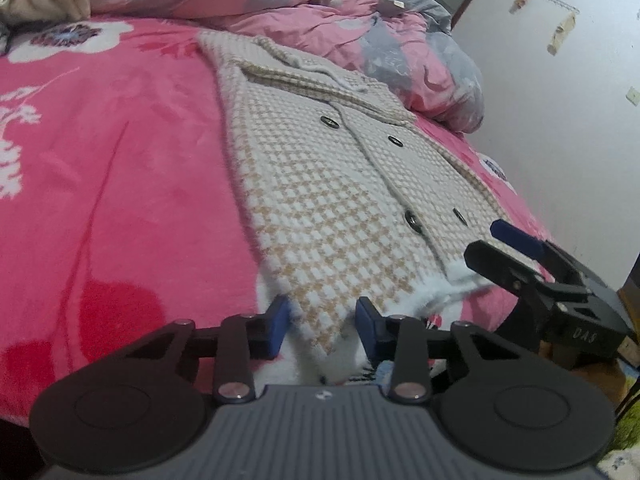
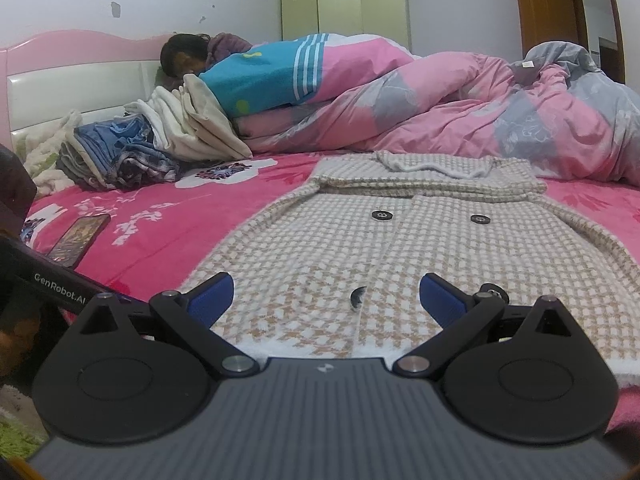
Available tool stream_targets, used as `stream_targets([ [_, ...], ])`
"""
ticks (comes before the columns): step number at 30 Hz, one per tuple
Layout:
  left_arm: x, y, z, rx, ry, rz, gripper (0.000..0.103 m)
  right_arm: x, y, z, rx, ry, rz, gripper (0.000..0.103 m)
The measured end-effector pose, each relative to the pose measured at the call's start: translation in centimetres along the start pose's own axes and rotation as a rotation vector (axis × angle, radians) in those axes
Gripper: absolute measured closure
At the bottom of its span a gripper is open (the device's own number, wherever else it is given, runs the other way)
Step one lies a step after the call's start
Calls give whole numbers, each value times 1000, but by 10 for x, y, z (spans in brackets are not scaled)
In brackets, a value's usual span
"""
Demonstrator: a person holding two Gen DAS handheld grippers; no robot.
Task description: Fold clothes
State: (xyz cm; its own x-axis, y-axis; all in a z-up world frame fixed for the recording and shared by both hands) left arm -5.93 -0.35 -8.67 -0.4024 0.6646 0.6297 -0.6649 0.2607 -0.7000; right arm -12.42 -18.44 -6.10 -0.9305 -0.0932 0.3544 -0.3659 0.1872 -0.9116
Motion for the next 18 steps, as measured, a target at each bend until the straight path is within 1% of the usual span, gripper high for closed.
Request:
stream_targets([
  [2, 0, 0, -1, 7, 0, 4, 67, 0, 0, -1, 0, -2, 0, 3],
  [3, 0, 1, -1, 9, 0, 6, 69, 0, 1, -2, 0, -3, -1, 3],
  [6, 0, 1, -4, 20, 8, 17, 85, -2, 2, -3, 1, -6, -4, 3],
  [10, 3, 0, -11, 77, 45, 39, 93, -2, 2, -7, 23, -13, -12, 3],
  [11, 4, -1, -12, 86, 53, 48, 94, -2, 2, -9, 38, -18, -16, 3],
  [14, 7, -3, -11, 89, 72, 63, 96, 2, 4, -22, 137, -62, -46, 3],
  [18, 9, -7, -13, 136, 113, 86, 96, 6, 11, -45, 312, -137, -78, 3],
])
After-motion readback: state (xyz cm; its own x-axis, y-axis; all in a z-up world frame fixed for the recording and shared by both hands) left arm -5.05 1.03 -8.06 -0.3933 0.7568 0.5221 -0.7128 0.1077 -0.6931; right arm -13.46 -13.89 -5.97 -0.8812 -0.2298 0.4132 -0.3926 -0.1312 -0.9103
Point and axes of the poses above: each gripper's, at about its wrist camera, not at the fingertips, and x roughly against the way its jaws point, z to its right, y to its underside, the point moved 5 cm from there along -x, roughly the way its jaws point, and after that the axes turned 9 degrees about -x, right-handed, at the moved point
